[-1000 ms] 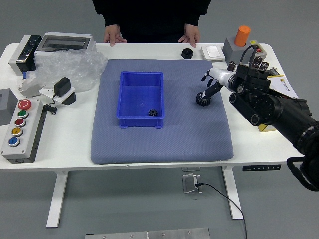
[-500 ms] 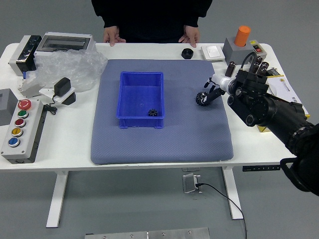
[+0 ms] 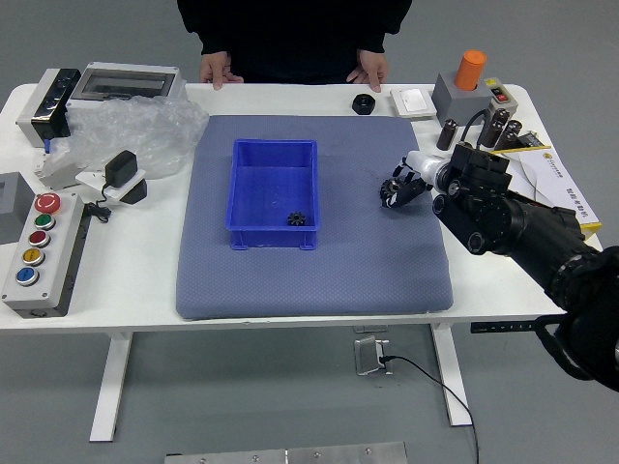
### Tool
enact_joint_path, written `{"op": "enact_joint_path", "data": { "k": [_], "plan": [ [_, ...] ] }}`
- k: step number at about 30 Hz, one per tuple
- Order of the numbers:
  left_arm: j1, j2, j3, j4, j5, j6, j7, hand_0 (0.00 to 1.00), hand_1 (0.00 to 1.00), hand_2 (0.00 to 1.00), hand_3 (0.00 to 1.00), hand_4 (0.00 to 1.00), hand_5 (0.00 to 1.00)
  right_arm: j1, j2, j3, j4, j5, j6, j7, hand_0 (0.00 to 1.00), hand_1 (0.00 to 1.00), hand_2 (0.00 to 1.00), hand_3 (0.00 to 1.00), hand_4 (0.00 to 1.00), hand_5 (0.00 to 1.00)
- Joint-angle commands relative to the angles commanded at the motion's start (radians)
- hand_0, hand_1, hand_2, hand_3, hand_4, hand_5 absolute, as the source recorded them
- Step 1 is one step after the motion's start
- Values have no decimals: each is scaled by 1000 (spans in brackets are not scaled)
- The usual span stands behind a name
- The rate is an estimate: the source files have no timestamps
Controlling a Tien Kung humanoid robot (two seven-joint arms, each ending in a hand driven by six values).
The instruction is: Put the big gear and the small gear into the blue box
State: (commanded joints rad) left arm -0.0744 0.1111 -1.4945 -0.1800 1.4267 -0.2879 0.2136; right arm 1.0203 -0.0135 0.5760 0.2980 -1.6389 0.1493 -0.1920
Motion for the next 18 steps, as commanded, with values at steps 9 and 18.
{"op": "enact_joint_path", "data": {
  "k": [9,18],
  "plan": [
    [0,0,1,0,-2,0,0,877,831,832,876,806,335,-10,6,13,5,-16,-69,0,606,477,548,641,790,284],
    [1,-2,3,0,-5,0,0,877,830,831,876,806,336,-19,6,18,2,-25,-77,-5,618,473,536,632,813,231]
  ]
}}
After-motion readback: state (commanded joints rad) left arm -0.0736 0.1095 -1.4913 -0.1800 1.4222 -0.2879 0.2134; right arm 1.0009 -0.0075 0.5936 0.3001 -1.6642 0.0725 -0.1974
